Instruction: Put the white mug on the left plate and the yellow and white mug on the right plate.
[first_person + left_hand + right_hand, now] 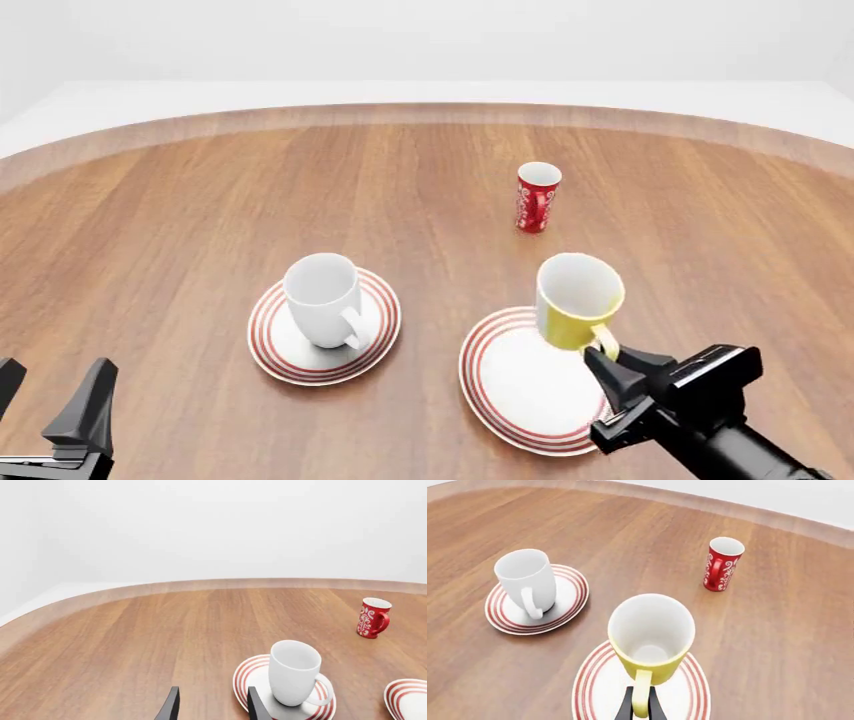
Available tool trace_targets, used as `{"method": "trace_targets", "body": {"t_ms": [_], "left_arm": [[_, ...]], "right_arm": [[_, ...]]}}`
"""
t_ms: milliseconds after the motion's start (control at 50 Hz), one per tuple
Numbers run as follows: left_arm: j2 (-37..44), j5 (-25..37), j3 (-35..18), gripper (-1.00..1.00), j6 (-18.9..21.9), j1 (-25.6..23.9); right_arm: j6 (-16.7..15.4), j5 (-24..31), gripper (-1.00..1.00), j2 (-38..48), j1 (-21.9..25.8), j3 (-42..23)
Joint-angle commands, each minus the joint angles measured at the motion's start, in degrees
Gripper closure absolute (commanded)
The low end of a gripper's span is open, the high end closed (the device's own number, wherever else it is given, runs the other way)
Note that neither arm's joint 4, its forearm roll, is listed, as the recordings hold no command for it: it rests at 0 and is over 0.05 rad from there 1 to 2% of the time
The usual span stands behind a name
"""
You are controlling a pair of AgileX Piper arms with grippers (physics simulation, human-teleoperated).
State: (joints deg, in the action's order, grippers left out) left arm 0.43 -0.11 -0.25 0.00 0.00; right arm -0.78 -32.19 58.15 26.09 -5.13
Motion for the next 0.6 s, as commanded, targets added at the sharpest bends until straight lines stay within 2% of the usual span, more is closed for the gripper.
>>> {"method": "trace_targets", "body": {"t_ms": [20, 380, 600], "left_arm": [[0.0, 0.0, 0.0, -1.00, 0.0, 0.0], [0.0, 0.0, 0.0, -1.00, 0.0, 0.0], [0.0, 0.0, 0.0, -1.00, 0.0, 0.0]], "right_arm": [[0.5, -2.4, 1.00, 0.9, -0.7, 2.8], [0.9, -9.4, 1.00, 9.3, -1.4, 4.8], [0.8, -9.9, 1.00, 10.3, -1.1, 5.0]]}}
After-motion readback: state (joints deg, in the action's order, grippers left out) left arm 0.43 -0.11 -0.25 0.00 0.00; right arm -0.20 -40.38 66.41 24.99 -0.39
